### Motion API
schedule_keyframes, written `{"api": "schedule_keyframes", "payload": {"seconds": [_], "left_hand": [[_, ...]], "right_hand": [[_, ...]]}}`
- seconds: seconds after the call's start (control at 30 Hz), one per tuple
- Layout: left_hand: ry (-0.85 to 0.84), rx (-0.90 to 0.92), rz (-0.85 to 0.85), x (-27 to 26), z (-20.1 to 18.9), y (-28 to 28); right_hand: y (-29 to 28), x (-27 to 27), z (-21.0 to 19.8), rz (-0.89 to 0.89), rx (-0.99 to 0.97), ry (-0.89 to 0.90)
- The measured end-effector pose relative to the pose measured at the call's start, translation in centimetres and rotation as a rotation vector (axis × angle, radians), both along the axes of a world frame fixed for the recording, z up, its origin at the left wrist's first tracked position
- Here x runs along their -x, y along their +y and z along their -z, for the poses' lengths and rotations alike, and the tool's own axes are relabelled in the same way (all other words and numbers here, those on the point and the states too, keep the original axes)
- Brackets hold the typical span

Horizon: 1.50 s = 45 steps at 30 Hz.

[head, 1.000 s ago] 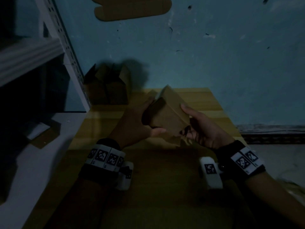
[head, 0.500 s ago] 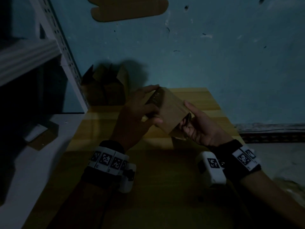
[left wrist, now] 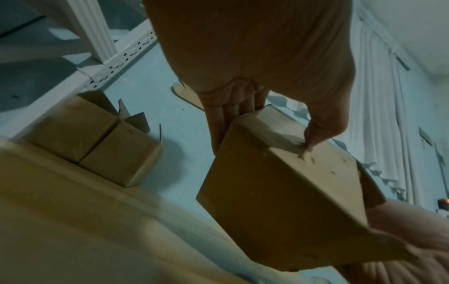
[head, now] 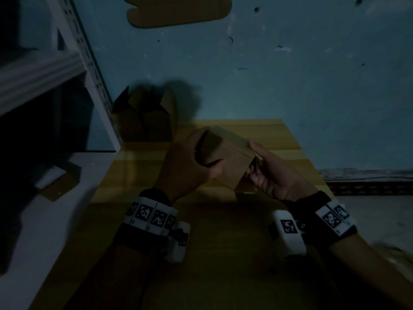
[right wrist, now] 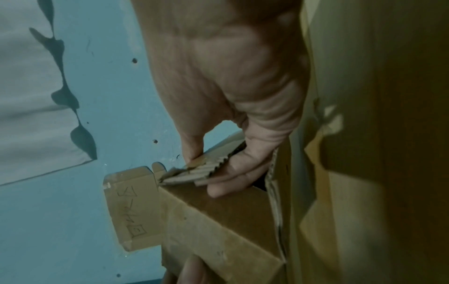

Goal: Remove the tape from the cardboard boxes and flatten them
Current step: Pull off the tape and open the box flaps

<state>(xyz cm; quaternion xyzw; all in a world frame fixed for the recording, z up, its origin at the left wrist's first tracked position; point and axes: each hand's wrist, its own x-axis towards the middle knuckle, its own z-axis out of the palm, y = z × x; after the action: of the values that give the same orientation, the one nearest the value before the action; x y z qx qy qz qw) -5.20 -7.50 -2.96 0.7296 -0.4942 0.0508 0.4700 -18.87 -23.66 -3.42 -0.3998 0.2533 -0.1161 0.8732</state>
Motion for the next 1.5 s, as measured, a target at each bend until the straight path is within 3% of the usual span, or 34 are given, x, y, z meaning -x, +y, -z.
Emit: {"api": "schedule_keyframes", "payload": {"seconds": [1.03, 1.5], "left_hand": [[0.036, 0.038, -0.022, 0.8, 1.0, -0.7], [0.068, -0.027, -0.001, 0.6, 0.8, -0.4]], "right_hand": [[-0.4, -0.2, 1.2, -0.033, 0.067, 0.009], [-0.9, -0.1, 1.6, -0.011, 0.084, 0.004]]}}
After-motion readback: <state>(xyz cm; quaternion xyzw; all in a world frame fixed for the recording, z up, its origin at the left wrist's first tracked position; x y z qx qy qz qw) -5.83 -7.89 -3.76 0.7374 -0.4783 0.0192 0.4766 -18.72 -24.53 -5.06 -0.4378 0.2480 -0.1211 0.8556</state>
